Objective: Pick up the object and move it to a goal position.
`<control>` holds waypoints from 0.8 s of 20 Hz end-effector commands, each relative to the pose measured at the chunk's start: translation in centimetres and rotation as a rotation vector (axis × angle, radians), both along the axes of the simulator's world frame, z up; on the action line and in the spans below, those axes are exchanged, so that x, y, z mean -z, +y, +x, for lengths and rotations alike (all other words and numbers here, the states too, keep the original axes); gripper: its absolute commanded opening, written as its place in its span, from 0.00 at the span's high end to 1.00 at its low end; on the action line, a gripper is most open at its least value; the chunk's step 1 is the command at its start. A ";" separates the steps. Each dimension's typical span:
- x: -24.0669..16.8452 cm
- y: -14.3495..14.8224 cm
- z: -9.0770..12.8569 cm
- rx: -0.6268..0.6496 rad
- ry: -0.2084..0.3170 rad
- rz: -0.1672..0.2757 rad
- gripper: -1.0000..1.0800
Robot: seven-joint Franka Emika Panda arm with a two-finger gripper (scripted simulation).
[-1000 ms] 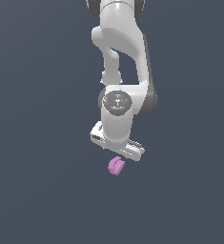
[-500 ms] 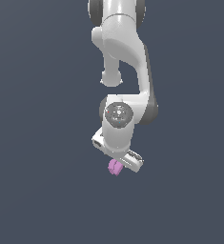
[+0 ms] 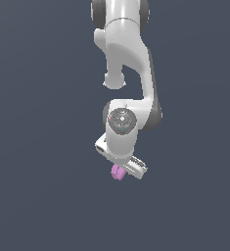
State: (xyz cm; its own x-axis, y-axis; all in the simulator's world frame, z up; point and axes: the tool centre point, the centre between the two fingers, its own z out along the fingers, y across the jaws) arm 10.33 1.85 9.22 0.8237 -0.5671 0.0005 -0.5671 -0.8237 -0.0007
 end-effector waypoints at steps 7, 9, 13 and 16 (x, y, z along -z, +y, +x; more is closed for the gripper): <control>4.0 0.0 -0.1 0.004 0.001 0.000 0.04; 4.5 0.0 -0.1 0.005 0.001 0.000 0.04; 4.5 0.0 0.0 0.005 0.001 0.000 0.04; 4.5 0.0 0.0 0.005 0.001 0.000 1.00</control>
